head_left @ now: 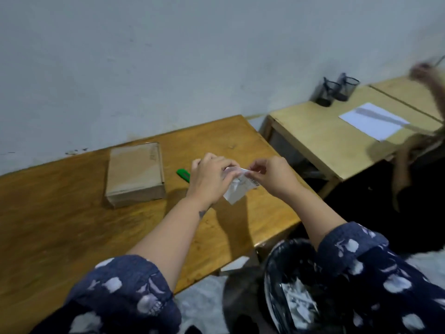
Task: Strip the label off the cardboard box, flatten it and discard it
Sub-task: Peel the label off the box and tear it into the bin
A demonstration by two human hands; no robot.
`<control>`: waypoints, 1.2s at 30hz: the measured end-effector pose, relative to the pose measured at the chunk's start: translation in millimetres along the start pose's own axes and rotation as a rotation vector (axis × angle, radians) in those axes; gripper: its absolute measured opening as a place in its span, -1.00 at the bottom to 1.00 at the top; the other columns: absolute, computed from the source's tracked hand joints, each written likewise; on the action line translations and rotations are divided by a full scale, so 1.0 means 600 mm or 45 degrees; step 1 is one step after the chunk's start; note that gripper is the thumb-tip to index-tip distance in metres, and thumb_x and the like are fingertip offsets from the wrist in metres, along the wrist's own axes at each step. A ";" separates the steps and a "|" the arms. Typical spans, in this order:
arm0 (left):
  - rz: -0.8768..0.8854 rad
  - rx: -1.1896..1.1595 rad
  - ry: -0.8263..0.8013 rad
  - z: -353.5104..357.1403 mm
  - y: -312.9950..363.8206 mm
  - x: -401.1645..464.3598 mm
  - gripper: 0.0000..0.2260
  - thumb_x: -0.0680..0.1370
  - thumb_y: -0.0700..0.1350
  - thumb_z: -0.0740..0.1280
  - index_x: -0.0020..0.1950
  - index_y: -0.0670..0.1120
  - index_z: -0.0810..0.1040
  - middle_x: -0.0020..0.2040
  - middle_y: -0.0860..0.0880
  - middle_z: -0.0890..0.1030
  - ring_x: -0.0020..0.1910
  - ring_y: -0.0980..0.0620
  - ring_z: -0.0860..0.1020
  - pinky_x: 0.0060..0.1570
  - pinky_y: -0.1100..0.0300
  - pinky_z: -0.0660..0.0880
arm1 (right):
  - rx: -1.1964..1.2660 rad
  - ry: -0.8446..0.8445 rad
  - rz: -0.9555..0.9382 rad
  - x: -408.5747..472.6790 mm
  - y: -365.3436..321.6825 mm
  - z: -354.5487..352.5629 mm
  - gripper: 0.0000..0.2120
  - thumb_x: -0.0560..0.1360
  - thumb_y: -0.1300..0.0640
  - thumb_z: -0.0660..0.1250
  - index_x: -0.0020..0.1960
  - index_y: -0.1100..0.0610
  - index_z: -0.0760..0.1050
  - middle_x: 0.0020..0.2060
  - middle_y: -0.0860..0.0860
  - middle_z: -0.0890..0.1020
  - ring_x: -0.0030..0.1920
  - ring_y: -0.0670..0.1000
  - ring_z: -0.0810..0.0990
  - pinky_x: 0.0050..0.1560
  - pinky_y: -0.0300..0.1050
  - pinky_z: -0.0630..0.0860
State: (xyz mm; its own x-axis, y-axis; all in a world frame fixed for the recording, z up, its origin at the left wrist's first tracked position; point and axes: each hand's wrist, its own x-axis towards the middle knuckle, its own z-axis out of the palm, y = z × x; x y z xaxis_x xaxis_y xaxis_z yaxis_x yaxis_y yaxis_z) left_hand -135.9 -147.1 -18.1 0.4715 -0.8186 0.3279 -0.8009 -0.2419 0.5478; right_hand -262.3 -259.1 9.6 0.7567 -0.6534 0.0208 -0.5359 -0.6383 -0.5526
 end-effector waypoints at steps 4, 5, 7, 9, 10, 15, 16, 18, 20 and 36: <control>-0.021 -0.103 -0.130 0.050 0.066 -0.017 -0.88 0.51 0.09 0.33 -0.15 0.14 0.64 -0.19 0.13 0.62 -0.02 0.09 0.46 0.02 0.14 0.22 | -0.058 -0.020 0.017 -0.053 0.070 -0.034 -0.87 0.47 0.00 0.40 -0.18 0.04 0.62 -0.35 -0.11 0.57 -0.33 -0.12 0.47 -0.22 -0.11 0.45; -0.039 -0.132 -0.178 0.066 0.082 -0.023 -0.88 0.51 0.09 0.33 -0.16 0.13 0.64 -0.18 0.11 0.64 -0.05 0.07 0.50 -0.02 0.13 0.31 | -0.050 -0.035 0.014 -0.067 0.087 -0.042 -0.86 0.46 -0.02 0.40 -0.19 0.04 0.62 -0.37 -0.13 0.56 -0.35 -0.15 0.46 -0.26 -0.13 0.44; -0.116 -0.226 -0.265 0.102 0.117 -0.037 -0.87 0.51 0.08 0.33 -0.15 0.10 0.63 -0.18 0.10 0.66 -0.12 0.04 0.55 -0.14 0.11 0.45 | -0.025 -0.061 0.006 -0.097 0.120 -0.055 -0.84 0.46 0.01 0.41 -0.25 0.04 0.57 -0.41 -0.13 0.54 -0.36 -0.14 0.46 -0.31 -0.14 0.42; -0.263 -0.382 -0.306 0.140 0.155 -0.051 -0.87 0.53 0.02 0.33 -0.17 0.06 0.63 -0.18 0.10 0.65 -0.15 0.05 0.55 -0.19 0.16 0.45 | -0.001 -0.028 -0.029 -0.125 0.158 -0.062 -0.83 0.44 0.10 0.42 -0.30 0.06 0.52 -0.41 -0.07 0.56 -0.34 -0.06 0.50 -0.30 -0.10 0.43; -0.346 -0.473 -0.312 0.161 0.174 -0.059 -0.88 0.53 -0.02 0.34 -0.19 0.05 0.63 -0.19 0.08 0.65 -0.16 0.04 0.55 -0.21 0.18 0.42 | -0.015 0.002 -0.055 -0.141 0.179 -0.064 -0.84 0.43 0.14 0.42 -0.30 0.06 0.51 -0.40 -0.04 0.58 -0.33 -0.02 0.52 -0.29 -0.08 0.44; -0.595 -0.697 -0.375 0.280 0.271 -0.102 -0.84 0.55 -0.14 0.32 -0.21 0.02 0.61 -0.15 0.01 0.64 -0.14 0.06 0.53 -0.11 0.15 0.44 | -0.129 0.090 -0.115 -0.227 0.298 -0.081 -0.89 0.38 0.25 0.38 -0.28 0.12 0.50 -0.36 -0.04 0.58 -0.29 0.01 0.53 -0.31 -0.11 0.40; -0.656 -0.712 -0.386 0.303 0.283 -0.114 -0.84 0.55 -0.13 0.31 -0.19 0.03 0.62 -0.13 0.03 0.63 -0.12 0.07 0.54 -0.08 0.14 0.47 | -0.146 0.097 -0.134 -0.246 0.320 -0.086 -0.90 0.37 0.26 0.37 -0.29 0.13 0.49 -0.35 -0.04 0.57 -0.29 0.01 0.53 -0.31 -0.13 0.39; -0.848 -0.764 -0.346 0.347 0.289 -0.139 -0.87 0.56 -0.11 0.31 -0.12 0.00 0.63 -0.07 0.04 0.63 -0.08 0.05 0.55 -0.06 0.13 0.50 | -0.142 0.105 -0.178 -0.284 0.357 -0.092 -0.90 0.37 0.28 0.36 -0.28 0.15 0.49 -0.34 -0.01 0.58 -0.26 0.00 0.55 -0.29 -0.19 0.37; -0.975 -0.754 -0.317 0.379 0.286 -0.163 -0.88 0.57 -0.08 0.31 -0.02 -0.05 0.64 -0.04 0.05 0.59 -0.05 0.03 0.53 -0.03 0.13 0.49 | -0.066 0.070 -0.160 -0.318 0.389 -0.093 -0.90 0.39 0.29 0.37 -0.27 0.16 0.49 -0.32 0.01 0.59 -0.24 0.01 0.57 -0.27 -0.24 0.35; -0.996 -0.427 0.030 0.458 0.317 -0.227 -0.88 0.54 -0.04 0.31 -0.17 0.03 0.60 -0.19 0.05 0.58 -0.15 0.02 0.51 -0.19 0.21 0.38 | 0.556 0.179 0.226 -0.387 0.477 -0.169 -0.84 0.49 0.14 0.39 -0.25 -0.04 0.55 -0.32 -0.14 0.61 -0.28 -0.19 0.55 -0.24 -0.38 0.44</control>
State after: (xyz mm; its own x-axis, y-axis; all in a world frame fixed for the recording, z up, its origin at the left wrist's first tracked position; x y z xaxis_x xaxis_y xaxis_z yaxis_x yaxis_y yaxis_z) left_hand -453.6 -224.7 -169.9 0.8542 -0.4682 -0.2262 -0.0912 -0.5631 0.8213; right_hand -629.3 -331.2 -69.1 0.5937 -0.8046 -0.0097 -0.4223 -0.3013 -0.8549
